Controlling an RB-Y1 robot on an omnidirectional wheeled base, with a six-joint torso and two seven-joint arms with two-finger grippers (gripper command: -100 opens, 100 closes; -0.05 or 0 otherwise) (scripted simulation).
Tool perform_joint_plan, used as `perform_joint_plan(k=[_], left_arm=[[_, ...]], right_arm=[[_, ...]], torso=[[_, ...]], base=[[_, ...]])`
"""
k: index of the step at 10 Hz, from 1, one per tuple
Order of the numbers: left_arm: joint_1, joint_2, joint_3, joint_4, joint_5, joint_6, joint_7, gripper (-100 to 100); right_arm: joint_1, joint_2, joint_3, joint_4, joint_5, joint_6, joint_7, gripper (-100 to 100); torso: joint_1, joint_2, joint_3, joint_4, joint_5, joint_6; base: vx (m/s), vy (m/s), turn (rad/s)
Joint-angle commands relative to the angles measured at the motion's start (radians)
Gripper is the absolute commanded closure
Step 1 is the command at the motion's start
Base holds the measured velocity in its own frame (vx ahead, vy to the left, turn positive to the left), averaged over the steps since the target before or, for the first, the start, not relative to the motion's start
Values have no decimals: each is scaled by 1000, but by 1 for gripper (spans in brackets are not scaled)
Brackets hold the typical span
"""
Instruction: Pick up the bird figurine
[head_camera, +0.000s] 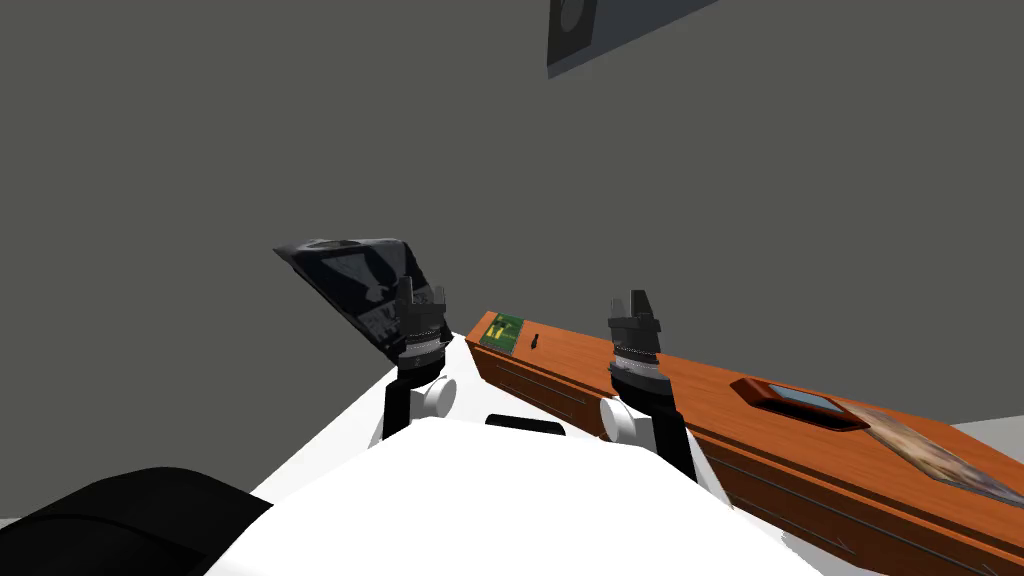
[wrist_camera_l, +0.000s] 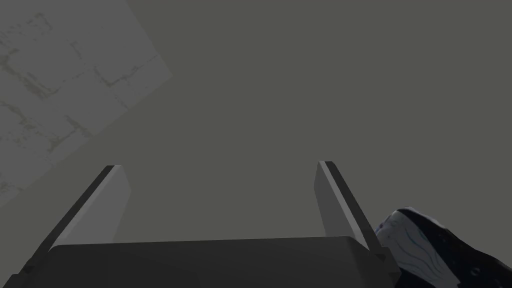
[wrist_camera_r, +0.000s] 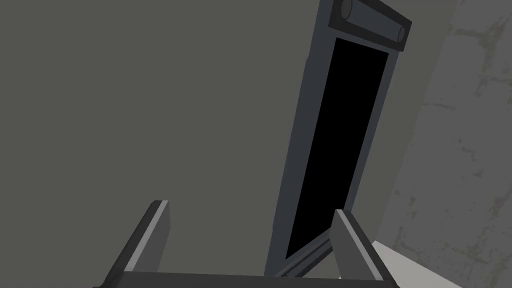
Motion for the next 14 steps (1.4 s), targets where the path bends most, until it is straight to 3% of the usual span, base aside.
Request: perform_joint_plan(k=[1, 4, 9, 12, 14], left_arm=[[0, 0, 0, 0, 0, 0, 0, 0], [0, 0, 0, 0, 0, 0, 0, 0], [0, 0, 0, 0, 0, 0, 0, 0], [0, 0, 0, 0, 0, 0, 0, 0], [0, 0, 0, 0, 0, 0, 0, 0]], right_arm=[[7, -35, -1, 6, 14, 0, 4, -100], [36, -117, -5, 28, 69, 2, 23, -100], [120, -247, -21, 107, 222, 9, 88, -100], [140, -271, -24, 129, 278, 11, 106, -100], [179, -316, -31, 181, 347, 16, 148, -100]], torso=[[0, 0, 0, 0, 0, 0], [2, 0, 0, 0, 0, 0], [4, 0, 0, 0, 1, 0], [3, 0, 0, 0, 1, 0], [2, 0, 0, 0, 1, 0]], base=[[-1, 9, 78], [-5, 30, 120], [3, 56, 254], [8, 37, 127], [9, 52, 309]])
